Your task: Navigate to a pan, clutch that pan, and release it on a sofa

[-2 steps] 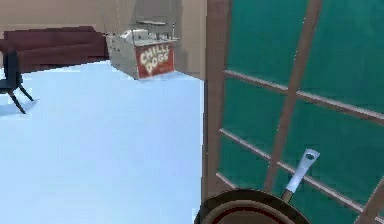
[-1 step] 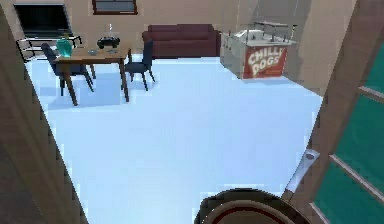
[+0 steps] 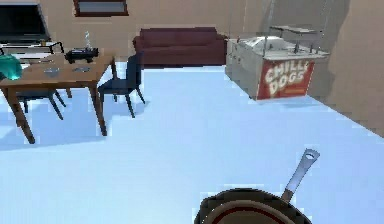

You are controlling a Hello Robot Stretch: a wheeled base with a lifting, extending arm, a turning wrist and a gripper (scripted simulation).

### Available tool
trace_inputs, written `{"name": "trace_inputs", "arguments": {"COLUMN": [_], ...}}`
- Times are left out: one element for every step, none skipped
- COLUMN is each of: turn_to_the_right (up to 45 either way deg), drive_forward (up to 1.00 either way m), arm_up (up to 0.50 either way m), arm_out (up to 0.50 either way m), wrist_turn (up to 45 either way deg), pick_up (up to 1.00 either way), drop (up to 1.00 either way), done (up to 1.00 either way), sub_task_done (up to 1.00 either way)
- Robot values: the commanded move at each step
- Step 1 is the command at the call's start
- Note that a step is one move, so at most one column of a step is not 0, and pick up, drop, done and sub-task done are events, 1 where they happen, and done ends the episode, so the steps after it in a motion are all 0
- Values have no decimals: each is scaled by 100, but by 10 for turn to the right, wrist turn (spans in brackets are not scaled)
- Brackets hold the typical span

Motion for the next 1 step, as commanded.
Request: {"name": "trace_inputs", "arguments": {"turn_to_the_right": [0], "drive_forward": [100], "arm_up": [0], "arm_out": [0], "wrist_turn": [0], "pick_up": [0], "drop": [0], "done": [0], "sub_task_done": [0]}}
